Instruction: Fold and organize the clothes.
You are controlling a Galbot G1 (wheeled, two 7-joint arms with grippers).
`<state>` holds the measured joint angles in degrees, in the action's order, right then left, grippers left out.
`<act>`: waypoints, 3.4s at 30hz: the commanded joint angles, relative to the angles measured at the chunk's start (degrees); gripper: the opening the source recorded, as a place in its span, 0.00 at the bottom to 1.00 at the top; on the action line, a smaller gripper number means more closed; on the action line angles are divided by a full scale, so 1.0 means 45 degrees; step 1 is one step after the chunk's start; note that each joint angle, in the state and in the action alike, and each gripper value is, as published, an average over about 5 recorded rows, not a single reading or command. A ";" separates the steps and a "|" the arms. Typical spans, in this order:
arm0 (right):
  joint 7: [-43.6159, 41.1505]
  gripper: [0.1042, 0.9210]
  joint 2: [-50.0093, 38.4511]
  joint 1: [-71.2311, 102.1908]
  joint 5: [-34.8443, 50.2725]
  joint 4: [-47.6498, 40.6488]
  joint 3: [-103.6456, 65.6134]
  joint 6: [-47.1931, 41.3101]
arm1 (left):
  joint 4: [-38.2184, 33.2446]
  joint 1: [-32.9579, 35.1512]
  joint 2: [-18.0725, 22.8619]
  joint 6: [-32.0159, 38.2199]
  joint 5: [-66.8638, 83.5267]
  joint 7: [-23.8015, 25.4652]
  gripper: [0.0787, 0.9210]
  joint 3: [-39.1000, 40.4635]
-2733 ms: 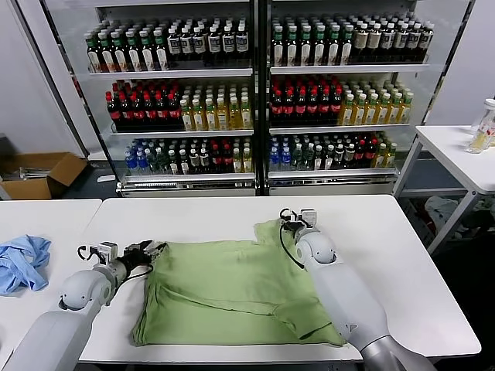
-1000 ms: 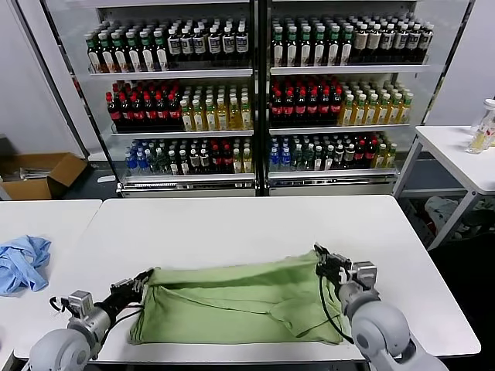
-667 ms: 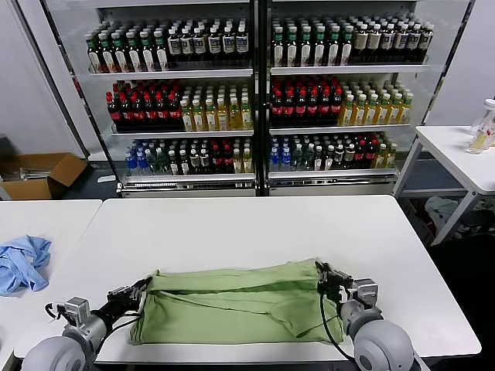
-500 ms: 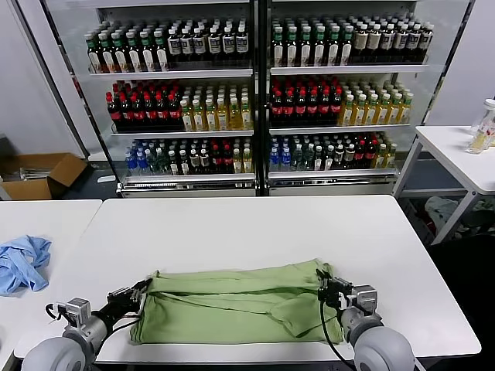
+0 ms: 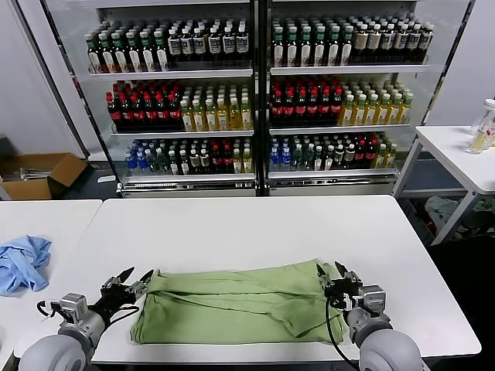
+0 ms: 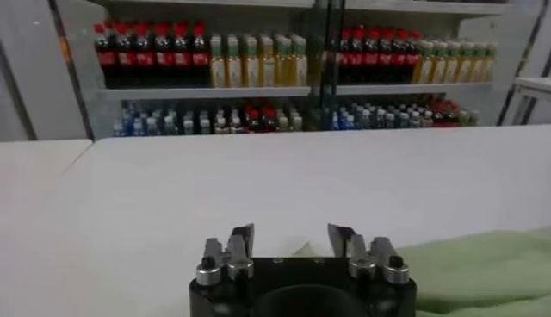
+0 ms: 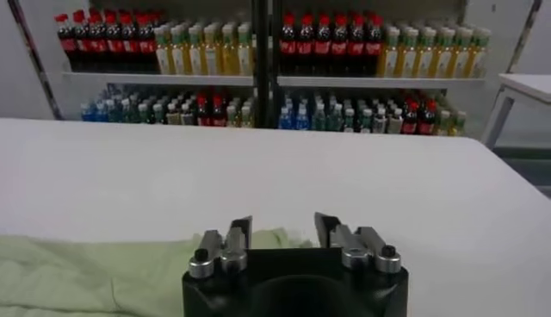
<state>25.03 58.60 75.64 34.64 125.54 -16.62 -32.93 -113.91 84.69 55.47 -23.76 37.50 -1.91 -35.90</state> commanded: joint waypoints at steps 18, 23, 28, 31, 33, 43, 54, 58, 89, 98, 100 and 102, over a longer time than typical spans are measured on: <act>0.0086 0.88 0.0596 0.0485 -0.0975 0.0660 -0.0191 -0.0031 | -0.0598 -0.0211 0.2153 -0.1500 0.0821 -0.5373 0.88 0.1695; 0.0095 0.88 0.0647 0.0480 -0.1011 0.0658 -0.0193 -0.0032 | -0.0500 -0.0553 0.2144 -0.1179 0.1024 -0.5157 0.88 0.1734; 0.0087 0.88 0.0739 0.0583 -0.1103 0.0652 -0.0204 -0.0032 | -0.0443 -0.0672 0.2118 -0.0974 0.1139 -0.5018 0.88 0.1839; 0.0078 0.88 0.0782 0.0611 -0.1152 0.0630 -0.0193 -0.0032 | -0.0311 -0.0674 0.2169 -0.1232 0.1078 -0.5167 0.88 0.1983; 0.0074 0.88 0.0798 0.0606 -0.1170 0.0629 -0.0185 -0.0032 | -0.0218 -0.0659 0.2197 -0.1412 0.1123 -0.5318 0.88 0.2042; 0.0065 0.88 0.0954 0.0686 -0.1320 0.0594 -0.0152 -0.0029 | -0.0327 -0.0504 0.2295 -0.1408 0.1324 -0.5323 0.58 0.2255; 0.0085 0.88 0.1122 0.0770 -0.1387 0.0656 -0.0104 -0.0031 | -0.0236 -0.0521 0.2358 -0.0972 0.0860 -0.5043 0.21 0.2339; 0.0098 0.88 0.1147 0.0754 -0.1397 0.0665 -0.0059 -0.0033 | -0.0712 -0.0544 0.2056 -0.0811 0.0369 -0.4918 0.07 0.1902; 0.0175 0.88 0.1010 0.0971 -0.1500 0.1167 -0.0694 -0.0034 | -0.4712 -0.0009 0.1474 -0.2091 0.4825 -0.5050 0.02 0.1884; 0.0173 0.88 0.1212 0.1454 -0.1726 0.1173 -0.0922 -0.0033 | -0.2621 -0.1912 0.2547 -0.2077 0.4404 -0.4580 0.02 0.3936; 0.0177 0.88 0.1264 0.1483 -0.1772 0.1167 -0.0923 -0.0033 | -0.2317 -0.2223 0.2732 -0.2073 0.4215 -0.4581 0.02 0.4166; 0.0178 0.88 0.1316 0.1516 -0.1814 0.1157 -0.0941 -0.0034 | -0.2007 -0.2479 0.2876 -0.2070 0.4014 -0.4582 0.02 0.4356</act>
<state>25.78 64.39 81.65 26.70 130.75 -20.68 -33.09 -125.69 79.67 64.45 -32.92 53.54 -22.98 -26.37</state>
